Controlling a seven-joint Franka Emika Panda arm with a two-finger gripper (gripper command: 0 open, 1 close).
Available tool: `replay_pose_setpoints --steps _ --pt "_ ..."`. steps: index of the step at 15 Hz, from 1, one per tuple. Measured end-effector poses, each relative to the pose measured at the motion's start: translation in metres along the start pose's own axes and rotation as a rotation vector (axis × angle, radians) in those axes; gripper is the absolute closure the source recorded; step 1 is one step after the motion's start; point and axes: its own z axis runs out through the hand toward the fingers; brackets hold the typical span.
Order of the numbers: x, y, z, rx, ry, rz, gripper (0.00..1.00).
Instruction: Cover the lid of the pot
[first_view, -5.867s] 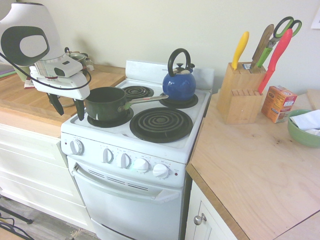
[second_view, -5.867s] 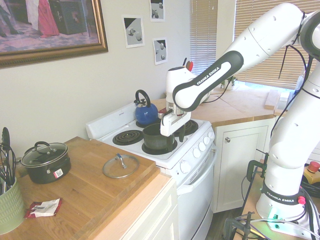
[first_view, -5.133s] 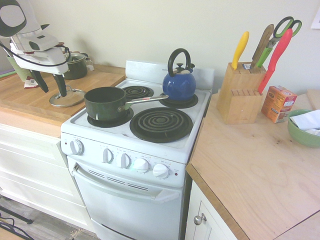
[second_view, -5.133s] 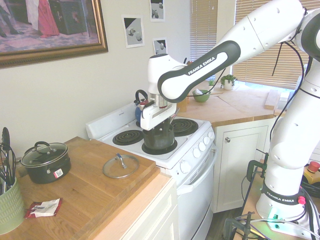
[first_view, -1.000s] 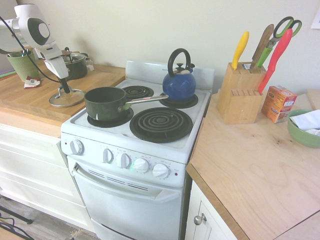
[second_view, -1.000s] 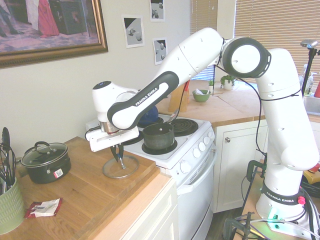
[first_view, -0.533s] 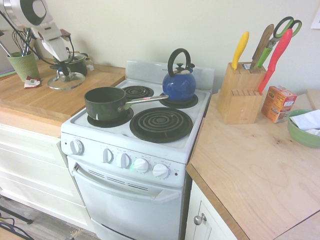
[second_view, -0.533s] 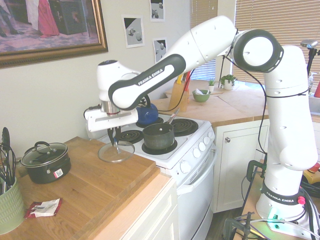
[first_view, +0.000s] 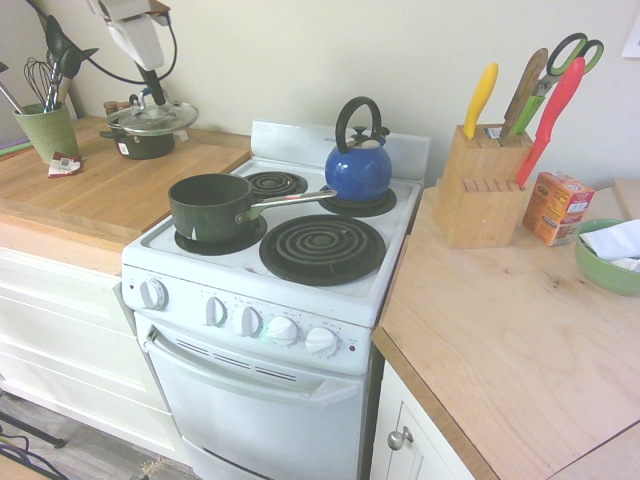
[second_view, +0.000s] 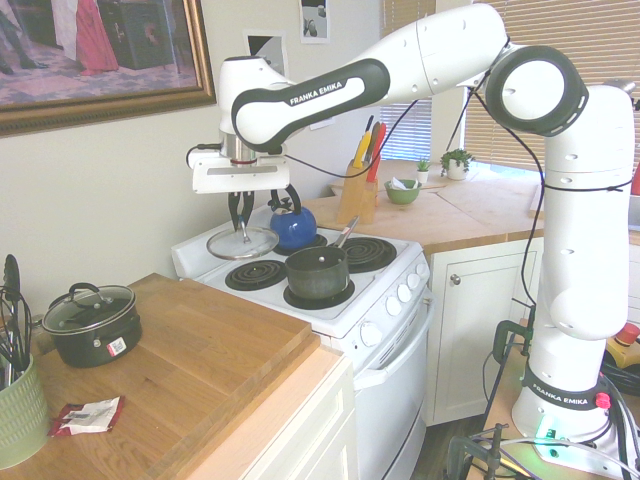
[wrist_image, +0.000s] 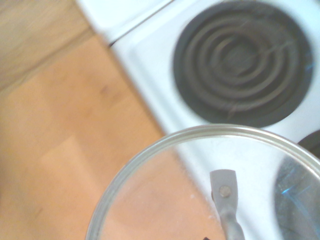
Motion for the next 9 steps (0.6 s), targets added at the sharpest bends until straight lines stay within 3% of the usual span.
replay_pose_setpoints --steps 5,9 --pt "0.07 0.011 0.003 -0.031 0.026 0.047 1.0" --pt "0.098 0.053 0.001 -0.068 0.035 0.045 1.0"
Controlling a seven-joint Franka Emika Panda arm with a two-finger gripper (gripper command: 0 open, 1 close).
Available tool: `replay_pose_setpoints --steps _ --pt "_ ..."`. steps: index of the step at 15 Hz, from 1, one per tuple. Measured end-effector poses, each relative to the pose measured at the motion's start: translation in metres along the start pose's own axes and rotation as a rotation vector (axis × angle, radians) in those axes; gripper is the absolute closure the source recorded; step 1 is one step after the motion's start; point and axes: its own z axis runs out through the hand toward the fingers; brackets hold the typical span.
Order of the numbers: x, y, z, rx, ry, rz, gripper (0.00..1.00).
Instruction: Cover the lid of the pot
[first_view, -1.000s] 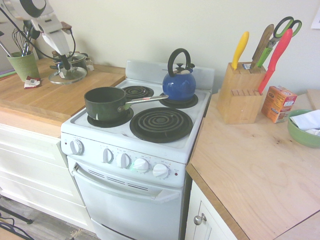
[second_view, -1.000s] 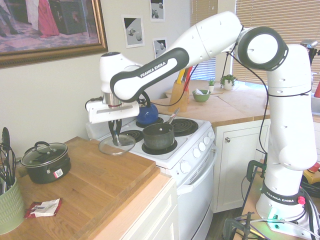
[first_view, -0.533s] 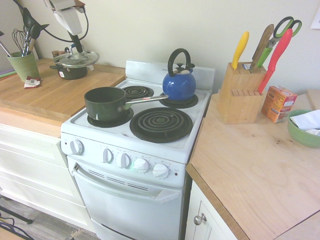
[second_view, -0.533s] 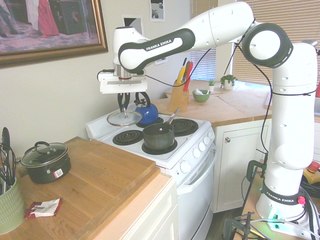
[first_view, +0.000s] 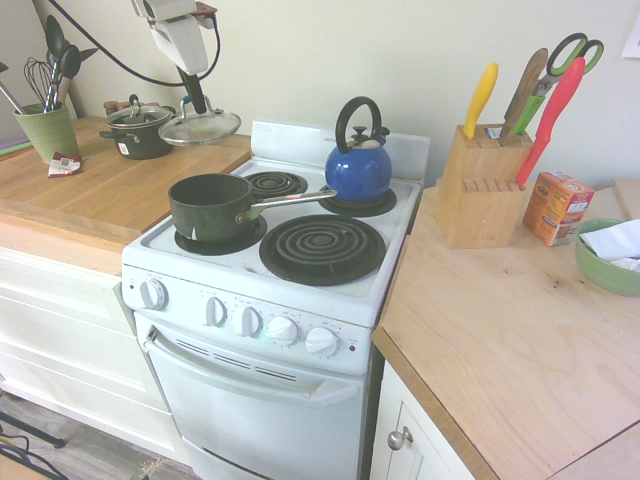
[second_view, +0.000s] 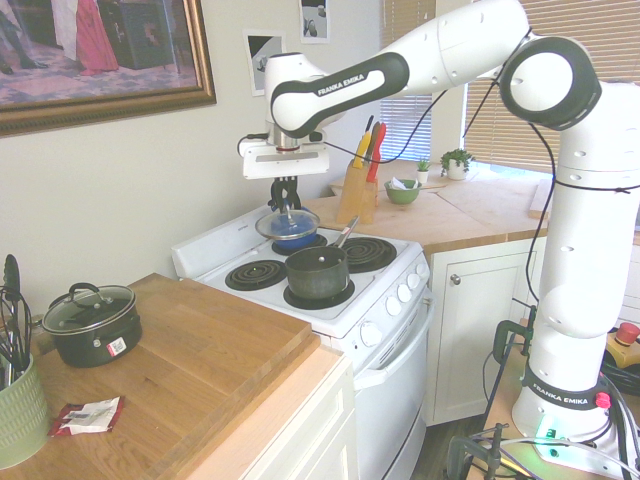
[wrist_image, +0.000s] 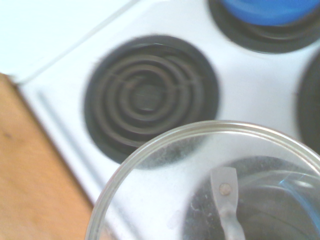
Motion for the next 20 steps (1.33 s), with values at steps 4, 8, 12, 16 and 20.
replay_pose_setpoints --steps 4,8,12,16,20 --pt "0.009 0.048 0.021 -0.041 -0.003 -0.015 1.0" --pt "0.007 0.052 0.034 -0.004 -0.001 -0.02 1.0" --pt "0.001 0.047 0.044 0.006 -0.001 -0.028 1.0" --pt "0.013 0.046 0.059 -0.01 0.002 -0.007 1.0" --pt "0.02 0.047 0.062 -0.016 0.003 0.005 1.0"
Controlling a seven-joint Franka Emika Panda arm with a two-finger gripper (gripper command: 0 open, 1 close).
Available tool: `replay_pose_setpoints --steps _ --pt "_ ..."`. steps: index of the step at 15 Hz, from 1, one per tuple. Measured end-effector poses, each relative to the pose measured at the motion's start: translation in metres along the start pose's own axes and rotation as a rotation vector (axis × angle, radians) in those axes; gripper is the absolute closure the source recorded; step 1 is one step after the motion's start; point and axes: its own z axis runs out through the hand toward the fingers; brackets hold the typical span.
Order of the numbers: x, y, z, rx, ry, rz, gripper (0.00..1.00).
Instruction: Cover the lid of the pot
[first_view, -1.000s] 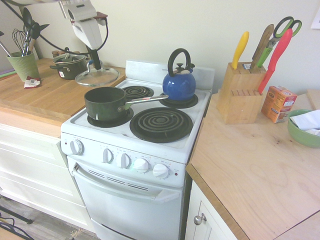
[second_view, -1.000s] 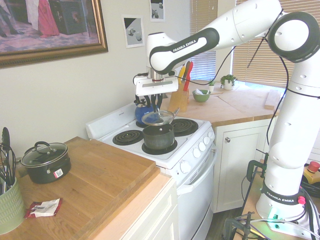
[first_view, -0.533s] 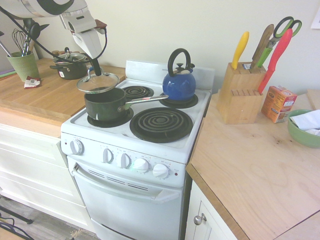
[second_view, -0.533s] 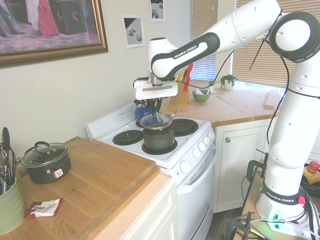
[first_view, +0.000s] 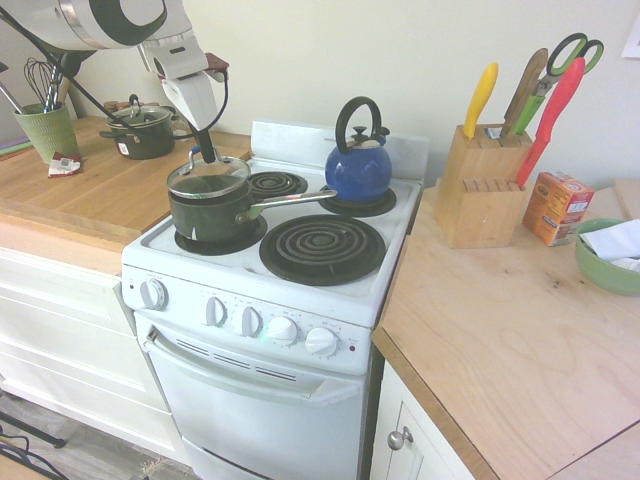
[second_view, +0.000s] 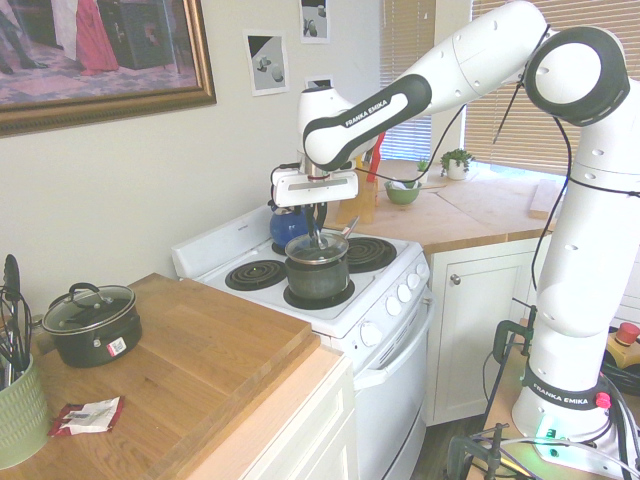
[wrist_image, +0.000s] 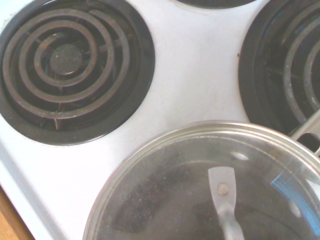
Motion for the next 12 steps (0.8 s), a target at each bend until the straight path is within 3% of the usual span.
replay_pose_setpoints --steps 12 --pt "-0.008 -0.009 0.019 -0.013 0.014 -0.017 1.0"
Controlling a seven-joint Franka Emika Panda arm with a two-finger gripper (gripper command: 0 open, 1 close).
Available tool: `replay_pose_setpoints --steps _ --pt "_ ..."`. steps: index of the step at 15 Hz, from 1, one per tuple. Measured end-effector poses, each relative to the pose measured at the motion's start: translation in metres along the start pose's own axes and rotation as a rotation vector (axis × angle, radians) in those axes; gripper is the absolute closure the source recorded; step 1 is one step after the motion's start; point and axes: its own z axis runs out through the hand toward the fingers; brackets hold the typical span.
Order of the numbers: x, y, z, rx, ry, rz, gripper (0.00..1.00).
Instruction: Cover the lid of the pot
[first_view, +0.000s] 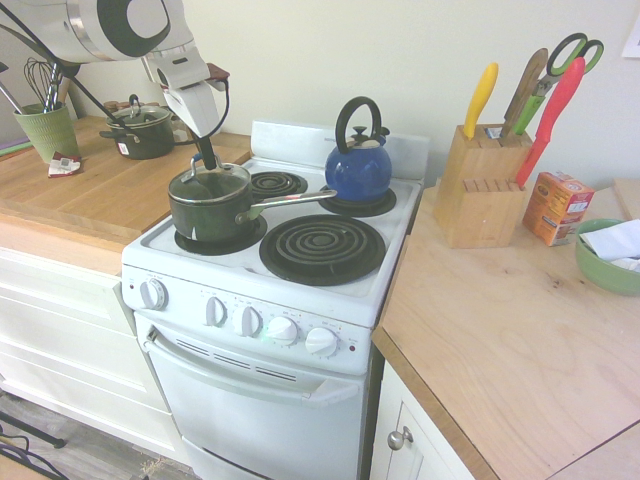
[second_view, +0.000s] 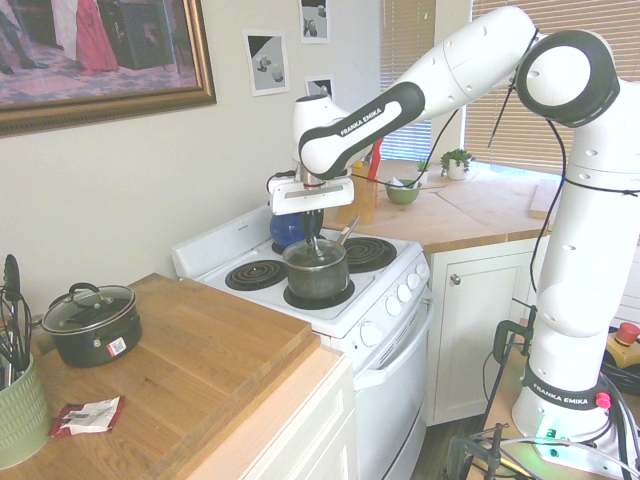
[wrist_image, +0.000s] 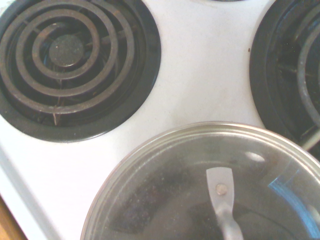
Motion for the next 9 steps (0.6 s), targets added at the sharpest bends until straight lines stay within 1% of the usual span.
replay_pose_setpoints --steps 9 --pt "0.0037 -0.0065 0.0016 -0.002 0.021 0.011 1.0"
